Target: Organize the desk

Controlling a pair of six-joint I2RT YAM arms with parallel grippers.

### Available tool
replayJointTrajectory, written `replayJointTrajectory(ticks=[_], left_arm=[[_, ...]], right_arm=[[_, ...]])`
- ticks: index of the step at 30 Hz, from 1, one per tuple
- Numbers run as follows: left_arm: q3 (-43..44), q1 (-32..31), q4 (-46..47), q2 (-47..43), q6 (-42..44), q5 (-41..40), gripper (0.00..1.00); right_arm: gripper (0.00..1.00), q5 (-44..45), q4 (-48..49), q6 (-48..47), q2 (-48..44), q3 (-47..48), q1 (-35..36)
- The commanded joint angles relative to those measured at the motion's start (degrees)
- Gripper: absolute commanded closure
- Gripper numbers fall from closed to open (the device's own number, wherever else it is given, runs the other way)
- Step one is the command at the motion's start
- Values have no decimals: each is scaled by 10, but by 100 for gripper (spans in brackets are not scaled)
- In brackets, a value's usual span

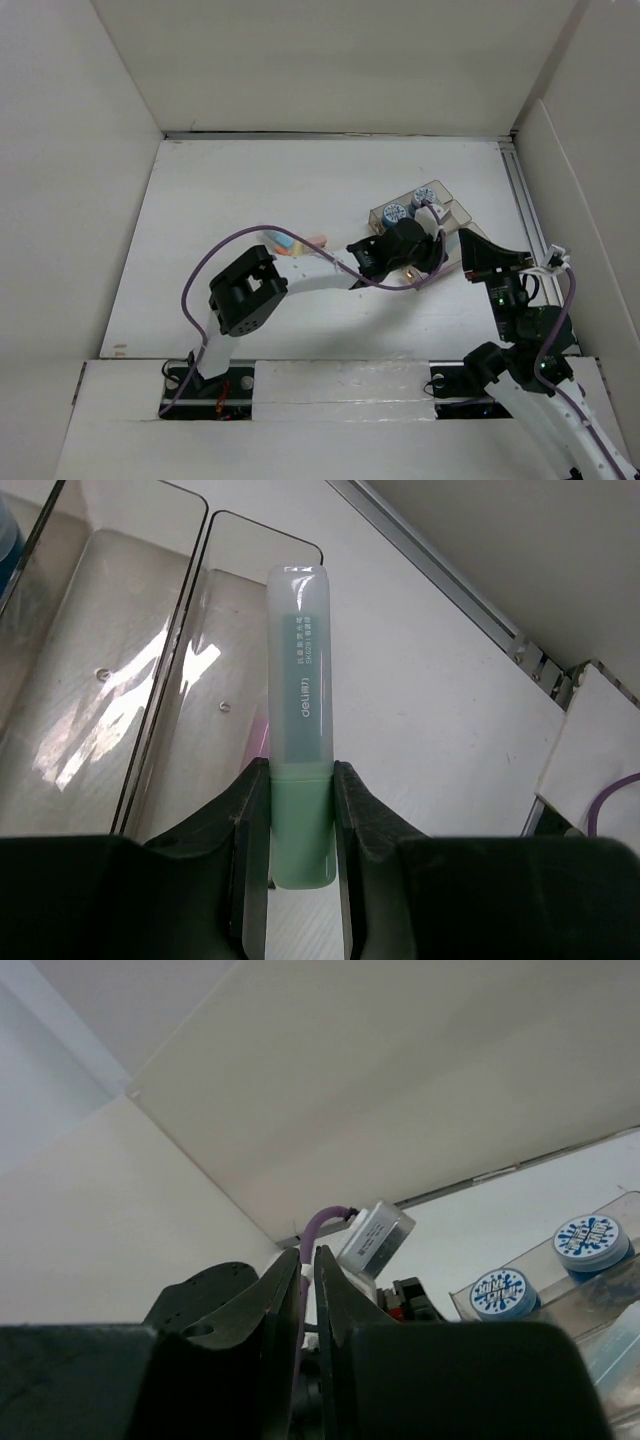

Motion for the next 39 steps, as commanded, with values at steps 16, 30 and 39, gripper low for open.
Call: replayJointTrajectory(ticks=[16, 30, 39], left_arm=[[123, 19, -45, 94, 18, 25, 78], [30, 19, 1, 4, 13, -48, 59], [-251, 73, 49, -250, -83, -234, 90]], right_arm=[[73, 18, 2, 7, -3, -4, -3], [71, 7, 5, 3, 12, 1, -3], [68, -12, 26, 4, 53, 1, -3]])
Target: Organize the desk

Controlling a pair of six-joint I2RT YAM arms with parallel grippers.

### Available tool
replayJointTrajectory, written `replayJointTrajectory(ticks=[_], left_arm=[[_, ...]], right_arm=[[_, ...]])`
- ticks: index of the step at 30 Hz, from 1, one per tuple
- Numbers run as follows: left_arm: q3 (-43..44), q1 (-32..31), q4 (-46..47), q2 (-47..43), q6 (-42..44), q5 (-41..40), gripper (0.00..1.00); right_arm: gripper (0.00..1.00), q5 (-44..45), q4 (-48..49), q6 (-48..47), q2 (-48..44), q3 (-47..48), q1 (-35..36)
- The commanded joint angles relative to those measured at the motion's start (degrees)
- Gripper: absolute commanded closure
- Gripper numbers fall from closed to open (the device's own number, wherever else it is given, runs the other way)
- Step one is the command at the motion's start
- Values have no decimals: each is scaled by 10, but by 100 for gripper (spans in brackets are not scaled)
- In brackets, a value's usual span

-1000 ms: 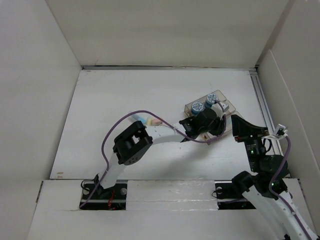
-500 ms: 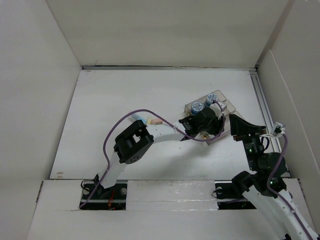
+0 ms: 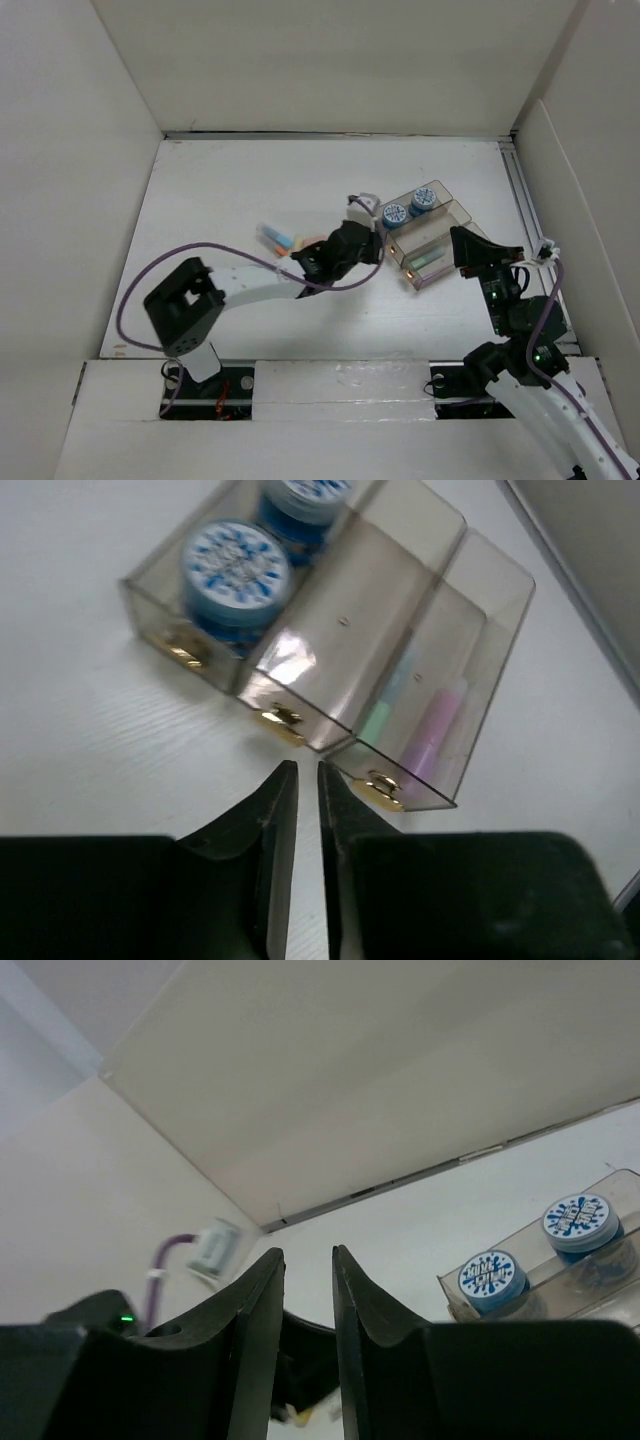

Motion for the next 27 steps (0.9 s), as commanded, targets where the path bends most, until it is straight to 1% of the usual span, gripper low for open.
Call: replayJointTrajectory(ticks=[1, 2, 3, 4, 5, 6, 7, 8, 9, 11, 13, 16, 18, 22, 24, 27], left_arm=[[-84, 35, 39, -127, -71, -117, 93], [-131, 42, 36, -171, -84, -132, 93], [-154, 62, 20, -192, -96, -145, 93], [-191, 90, -5, -229, -129, -158, 87], [-209, 90, -6, -229, -146, -160, 81], [-225, 120, -21, -259, -161, -159, 76], [-241, 135, -27, -274, -172, -153, 71], [-271, 150, -32, -284, -191, -149, 69], [-294, 182, -35, -312, -203, -137, 67], [-309, 191, -35, -319, -208, -132, 66], [-313, 204, -37, -318, -208, -127, 66], [-303, 204, -64, -294, -219, -146, 65], [-296, 204, -81, -273, -232, -155, 64], [-290, 210, -74, -240, -236, -166, 62], [-283, 237, -73, -214, -239, -157, 62], [-286, 259, -58, -197, -243, -137, 63]], right_arm=[[68, -20, 28, 3, 43, 6, -3], [68, -34, 30, 0, 53, 9, -3], [68, -45, 31, -1, 64, 17, -3], [67, -56, 38, -5, 85, 21, -3], [67, -56, 41, -6, 95, 21, -3], [67, -61, 42, -5, 104, 24, -3], [67, -64, 44, -2, 113, 24, -3], [67, -68, 47, -1, 127, 25, -3], [67, -83, 51, -5, 135, 29, -3], [67, -80, 54, -6, 139, 28, -3], [66, -79, 61, -4, 142, 24, -3], [65, -93, 63, -1, 146, 27, -3], [65, -88, 62, -2, 151, 28, -3], [64, -100, 63, -2, 158, 31, -3], [64, -98, 64, -2, 161, 31, -3], [64, -106, 65, -2, 167, 33, -3]])
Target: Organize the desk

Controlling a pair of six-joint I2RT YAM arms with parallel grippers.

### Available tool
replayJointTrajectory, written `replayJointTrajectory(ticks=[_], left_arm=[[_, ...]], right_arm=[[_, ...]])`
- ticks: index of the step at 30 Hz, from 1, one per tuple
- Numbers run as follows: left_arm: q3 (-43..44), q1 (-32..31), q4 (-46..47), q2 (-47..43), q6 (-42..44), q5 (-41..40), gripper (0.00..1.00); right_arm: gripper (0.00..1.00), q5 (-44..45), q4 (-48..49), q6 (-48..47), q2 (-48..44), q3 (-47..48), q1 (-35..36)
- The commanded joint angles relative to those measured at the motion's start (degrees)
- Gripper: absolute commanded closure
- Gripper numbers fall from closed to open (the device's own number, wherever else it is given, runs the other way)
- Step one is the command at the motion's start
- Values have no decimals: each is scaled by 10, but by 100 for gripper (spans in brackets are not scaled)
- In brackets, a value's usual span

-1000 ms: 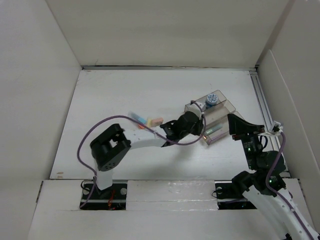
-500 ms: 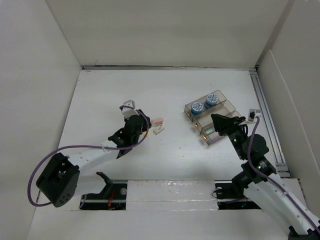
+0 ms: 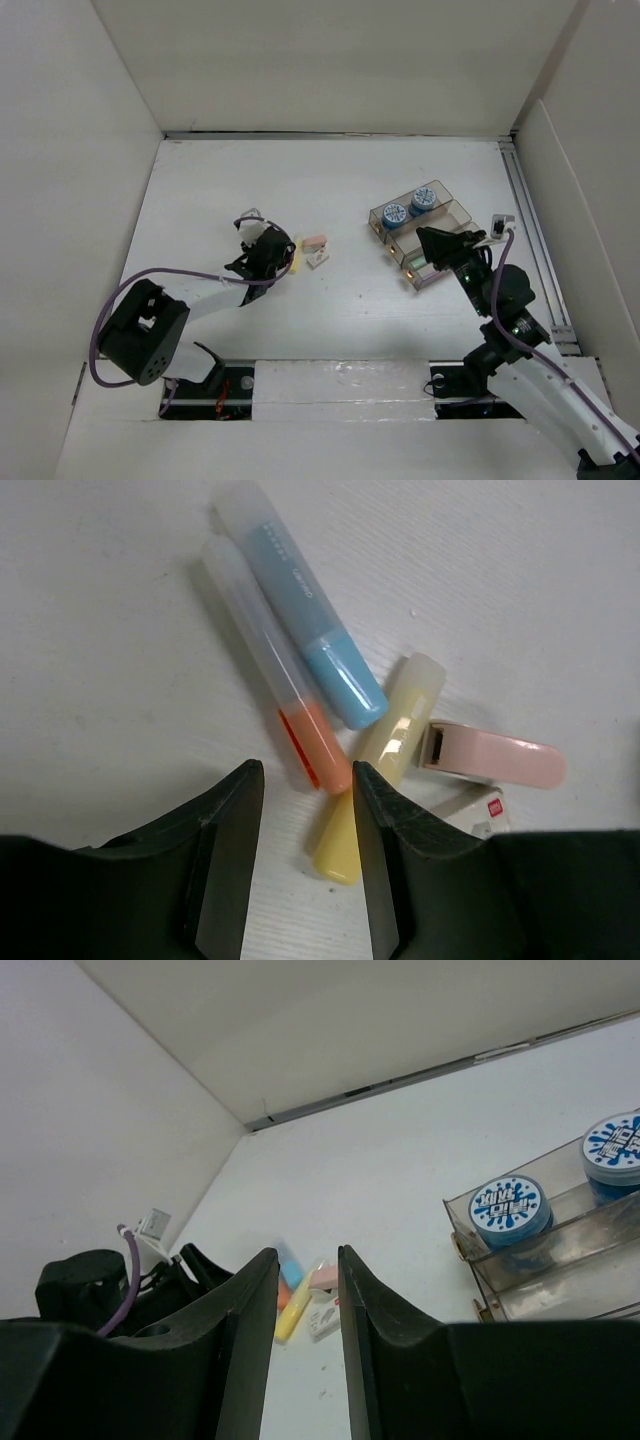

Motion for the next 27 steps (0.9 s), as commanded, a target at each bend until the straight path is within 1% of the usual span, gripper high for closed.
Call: replayJointTrajectory(ticks=[1, 7, 11, 15, 18, 27], left_arm=[[18, 20, 20, 4, -12, 8, 64], [9, 20, 49, 2, 13, 23, 64], [21, 20, 53, 22, 26, 31, 64], [40, 20, 32, 51, 25, 27, 65], [39, 20, 31, 56, 20, 13, 67], [47, 27, 21, 79, 15, 3, 67]], right_arm=[[64, -20, 35, -2, 2, 29, -3], [64, -22, 40, 0, 11, 29, -3], [63, -24, 47, 2, 27, 29, -3], [63, -27, 45, 2, 35, 32, -3], [63, -25, 45, 1, 36, 32, -3], [63, -24, 46, 2, 38, 32, -3]])
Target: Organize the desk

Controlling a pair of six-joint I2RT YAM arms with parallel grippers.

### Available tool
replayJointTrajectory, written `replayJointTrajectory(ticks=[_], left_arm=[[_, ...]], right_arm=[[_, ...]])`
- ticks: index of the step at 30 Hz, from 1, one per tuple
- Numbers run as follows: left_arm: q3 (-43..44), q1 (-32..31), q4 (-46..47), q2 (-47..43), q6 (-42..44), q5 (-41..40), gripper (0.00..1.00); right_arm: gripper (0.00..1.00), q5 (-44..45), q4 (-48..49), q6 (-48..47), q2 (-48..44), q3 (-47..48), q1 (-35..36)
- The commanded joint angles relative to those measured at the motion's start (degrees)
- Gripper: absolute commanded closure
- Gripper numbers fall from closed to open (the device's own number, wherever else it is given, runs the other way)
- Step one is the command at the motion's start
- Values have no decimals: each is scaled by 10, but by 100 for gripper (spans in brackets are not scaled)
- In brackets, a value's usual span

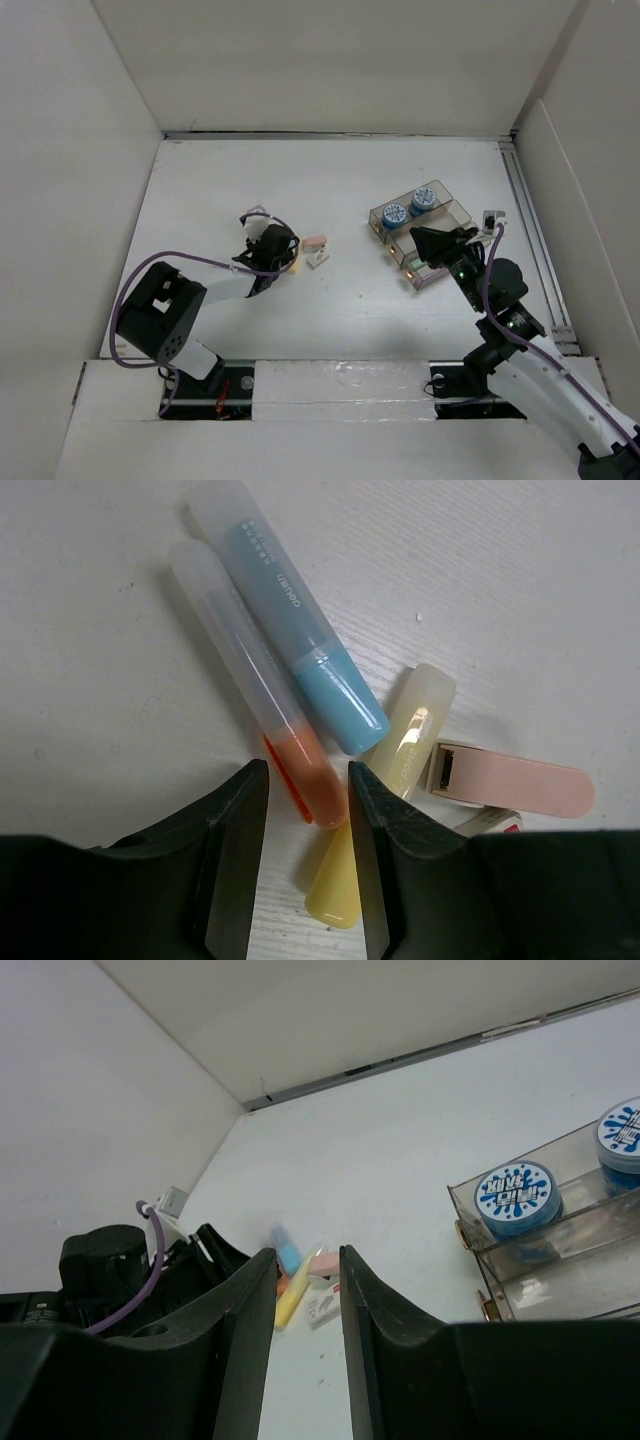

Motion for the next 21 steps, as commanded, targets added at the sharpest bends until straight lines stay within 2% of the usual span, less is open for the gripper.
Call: replayJointTrajectory(ticks=[1, 10, 13, 17, 21], left_arm=[[16, 4, -7, -2, -2, -19, 68], [36, 9, -37, 10, 3, -17, 67], [51, 9, -46, 23, 5, -21, 70], [48, 9, -44, 23, 4, -20, 79], [47, 9, -50, 20, 3, -21, 76]], right_arm=[[63, -4, 34, 2, -2, 27, -3], [63, -2, 34, 5, 2, 29, -3], [63, -2, 34, 3, -1, 29, -3], [63, 2, 32, 3, -9, 28, -3], [63, 3, 31, 4, -12, 28, -3]])
